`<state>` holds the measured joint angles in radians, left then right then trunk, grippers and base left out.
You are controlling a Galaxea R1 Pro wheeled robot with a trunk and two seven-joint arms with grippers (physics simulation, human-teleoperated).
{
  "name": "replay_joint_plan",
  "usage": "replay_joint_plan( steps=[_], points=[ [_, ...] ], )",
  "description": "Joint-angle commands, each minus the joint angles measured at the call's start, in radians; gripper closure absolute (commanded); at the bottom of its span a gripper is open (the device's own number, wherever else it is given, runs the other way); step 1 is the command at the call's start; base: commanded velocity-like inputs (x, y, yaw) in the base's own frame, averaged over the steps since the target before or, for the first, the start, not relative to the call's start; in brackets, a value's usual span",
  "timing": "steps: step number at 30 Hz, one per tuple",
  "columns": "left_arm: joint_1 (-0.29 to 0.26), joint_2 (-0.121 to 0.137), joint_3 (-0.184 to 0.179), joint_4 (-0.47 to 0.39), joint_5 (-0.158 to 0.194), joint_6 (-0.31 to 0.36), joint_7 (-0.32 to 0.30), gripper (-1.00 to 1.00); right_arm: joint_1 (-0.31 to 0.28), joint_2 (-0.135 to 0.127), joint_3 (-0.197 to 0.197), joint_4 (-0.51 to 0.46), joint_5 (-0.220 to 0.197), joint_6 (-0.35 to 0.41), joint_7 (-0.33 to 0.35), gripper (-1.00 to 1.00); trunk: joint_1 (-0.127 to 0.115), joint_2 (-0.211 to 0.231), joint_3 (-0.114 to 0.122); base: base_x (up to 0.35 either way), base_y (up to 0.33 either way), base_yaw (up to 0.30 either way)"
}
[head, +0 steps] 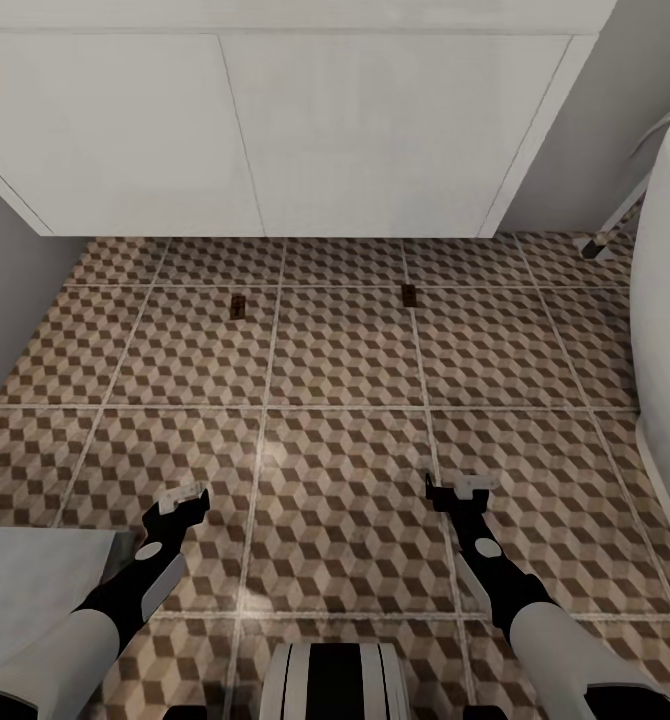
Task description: Take the four mousetraps from the cabinet in the bathroom and place them on the bathroom floor. Make sure all four end up on the same floor surface, and ensure that at least two of them are either under or directly next to the same bathroom sink.
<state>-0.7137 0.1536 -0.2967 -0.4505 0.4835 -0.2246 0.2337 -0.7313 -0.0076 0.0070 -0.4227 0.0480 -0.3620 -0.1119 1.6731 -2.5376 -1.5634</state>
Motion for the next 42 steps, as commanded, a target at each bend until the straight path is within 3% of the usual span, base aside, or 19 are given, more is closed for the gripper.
replay_joint_plan(
  steps=[1,8,42],
  points=[
    [-0.001,0.001,-0.008,0.0,0.008,-0.004,0.007,-1.0,0.0,0.0,0.001,0.001,0.005,-0.002,-0.005,-1.0,0.0,0.0,-0.001,0.0,0.0,0.0],
    [0.0,0.003,-0.004,0.0,0.009,-0.004,0.006,-1.0,0.0,0.0,0.001,0.001,0.006,-0.002,-0.005,-1.0,0.0,0.0,-0.001,0.0,0.0,0.0],
    [0.0,-0.002,-0.005,0.001,0.004,-0.001,0.006,-1.0,0.0,0.0,0.001,-0.001,0.006,-0.002,-0.005,-1.0,-0.015,0.008,0.131,0.0,0.0,0.0]
  ],
)
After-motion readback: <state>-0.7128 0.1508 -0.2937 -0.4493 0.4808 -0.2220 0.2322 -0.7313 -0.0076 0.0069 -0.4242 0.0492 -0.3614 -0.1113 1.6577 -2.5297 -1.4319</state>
